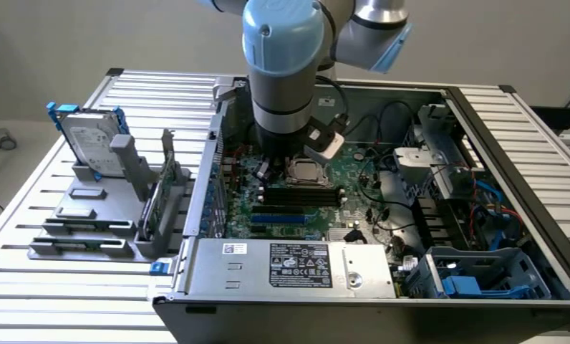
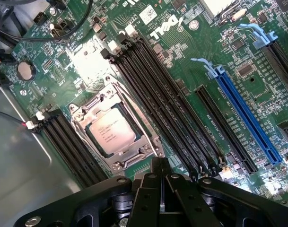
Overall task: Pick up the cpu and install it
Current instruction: 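Install the first cpu locking lever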
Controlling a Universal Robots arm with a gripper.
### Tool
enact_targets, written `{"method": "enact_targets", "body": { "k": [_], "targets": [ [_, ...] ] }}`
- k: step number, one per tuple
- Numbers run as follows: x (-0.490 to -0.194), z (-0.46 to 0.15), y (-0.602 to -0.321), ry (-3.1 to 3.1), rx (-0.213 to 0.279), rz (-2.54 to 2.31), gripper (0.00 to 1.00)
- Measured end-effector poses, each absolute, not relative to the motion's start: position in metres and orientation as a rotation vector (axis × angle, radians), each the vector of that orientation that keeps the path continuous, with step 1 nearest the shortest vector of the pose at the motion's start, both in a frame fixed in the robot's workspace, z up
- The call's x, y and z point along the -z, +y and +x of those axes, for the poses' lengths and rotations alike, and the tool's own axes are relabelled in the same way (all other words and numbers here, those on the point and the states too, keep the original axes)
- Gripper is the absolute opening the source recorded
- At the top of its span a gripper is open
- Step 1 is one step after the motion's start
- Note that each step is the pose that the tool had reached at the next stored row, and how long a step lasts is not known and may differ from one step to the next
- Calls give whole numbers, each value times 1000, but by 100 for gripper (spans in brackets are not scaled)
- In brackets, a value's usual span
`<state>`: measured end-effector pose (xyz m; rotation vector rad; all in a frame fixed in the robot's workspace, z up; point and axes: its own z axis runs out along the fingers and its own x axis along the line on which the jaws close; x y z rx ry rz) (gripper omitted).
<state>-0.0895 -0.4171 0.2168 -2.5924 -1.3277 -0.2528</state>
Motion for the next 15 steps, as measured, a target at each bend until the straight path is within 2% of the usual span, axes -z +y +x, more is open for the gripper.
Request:
{"method": "enact_targets", "body": {
  "k": [15],
  "targets": [
    [-209,-94,-416,-1333,246,-2602,11]
  ]
}}
